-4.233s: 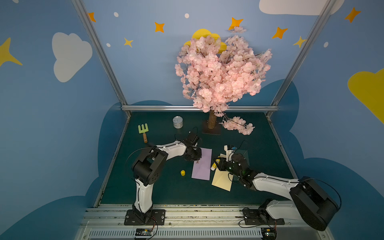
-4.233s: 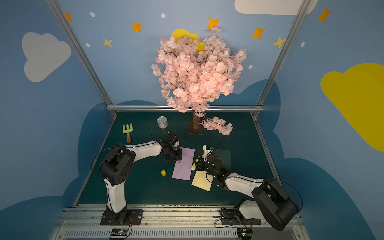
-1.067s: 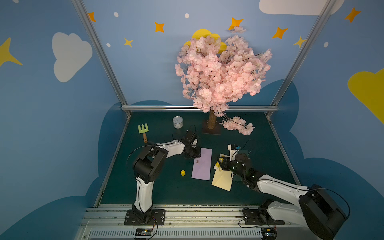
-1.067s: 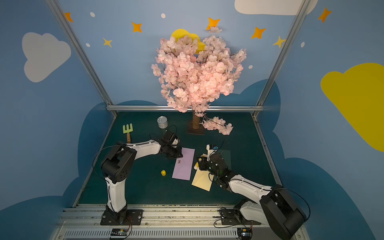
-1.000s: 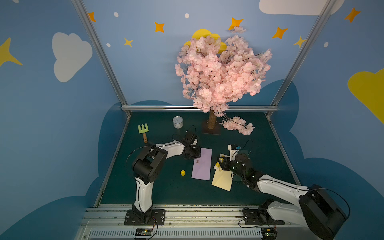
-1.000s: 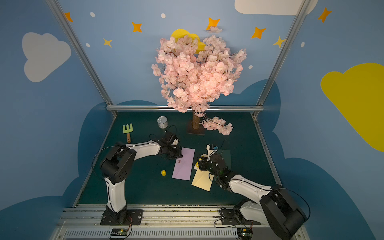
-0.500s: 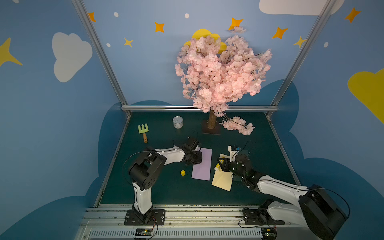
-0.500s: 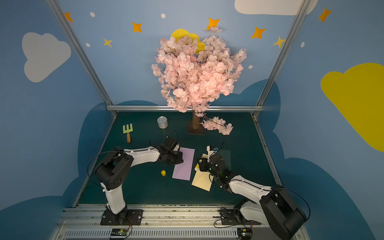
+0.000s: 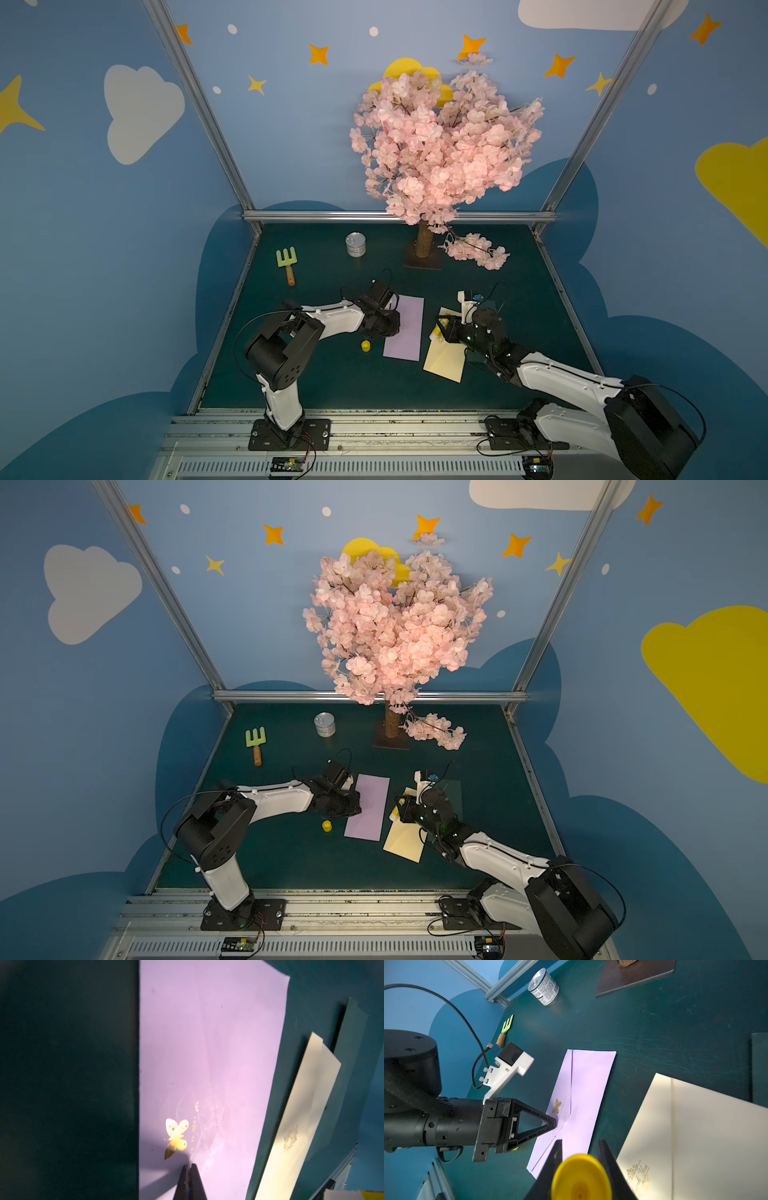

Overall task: Seal the envelope with a glue stick
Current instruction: Seal the envelope at the center of the board.

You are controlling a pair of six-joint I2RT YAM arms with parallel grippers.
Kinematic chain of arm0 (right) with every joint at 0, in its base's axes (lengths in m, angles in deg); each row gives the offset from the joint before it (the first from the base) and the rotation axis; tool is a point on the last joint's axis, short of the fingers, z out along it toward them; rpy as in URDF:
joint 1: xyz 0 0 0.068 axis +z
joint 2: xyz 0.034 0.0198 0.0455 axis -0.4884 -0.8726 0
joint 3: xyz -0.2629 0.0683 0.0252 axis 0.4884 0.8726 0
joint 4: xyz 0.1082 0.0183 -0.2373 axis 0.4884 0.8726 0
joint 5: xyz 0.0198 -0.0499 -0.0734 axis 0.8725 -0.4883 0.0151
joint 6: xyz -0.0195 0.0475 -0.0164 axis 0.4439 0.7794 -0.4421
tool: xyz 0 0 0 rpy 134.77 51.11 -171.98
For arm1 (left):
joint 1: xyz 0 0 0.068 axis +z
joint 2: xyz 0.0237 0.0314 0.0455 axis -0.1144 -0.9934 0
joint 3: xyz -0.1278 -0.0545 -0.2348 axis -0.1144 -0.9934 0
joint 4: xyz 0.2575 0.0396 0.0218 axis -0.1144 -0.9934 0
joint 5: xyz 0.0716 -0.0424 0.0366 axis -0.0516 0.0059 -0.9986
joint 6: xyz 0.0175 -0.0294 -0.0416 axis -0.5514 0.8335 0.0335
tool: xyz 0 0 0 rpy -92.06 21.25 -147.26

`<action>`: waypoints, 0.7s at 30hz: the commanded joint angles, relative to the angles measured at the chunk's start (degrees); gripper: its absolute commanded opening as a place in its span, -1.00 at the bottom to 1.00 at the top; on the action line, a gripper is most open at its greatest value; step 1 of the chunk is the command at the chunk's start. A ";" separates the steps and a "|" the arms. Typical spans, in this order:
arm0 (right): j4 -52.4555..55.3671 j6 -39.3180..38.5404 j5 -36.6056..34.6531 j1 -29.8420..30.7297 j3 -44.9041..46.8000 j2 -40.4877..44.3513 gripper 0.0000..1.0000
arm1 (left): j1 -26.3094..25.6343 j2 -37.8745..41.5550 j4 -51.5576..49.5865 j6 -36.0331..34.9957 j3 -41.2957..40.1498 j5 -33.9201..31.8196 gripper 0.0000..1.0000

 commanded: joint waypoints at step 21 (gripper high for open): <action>1.36 -1.36 -0.85 -0.27 -0.16 2.00 -1.00 | 2.67 -5.22 -13.37 -3.21 4.41 -3.39 -0.95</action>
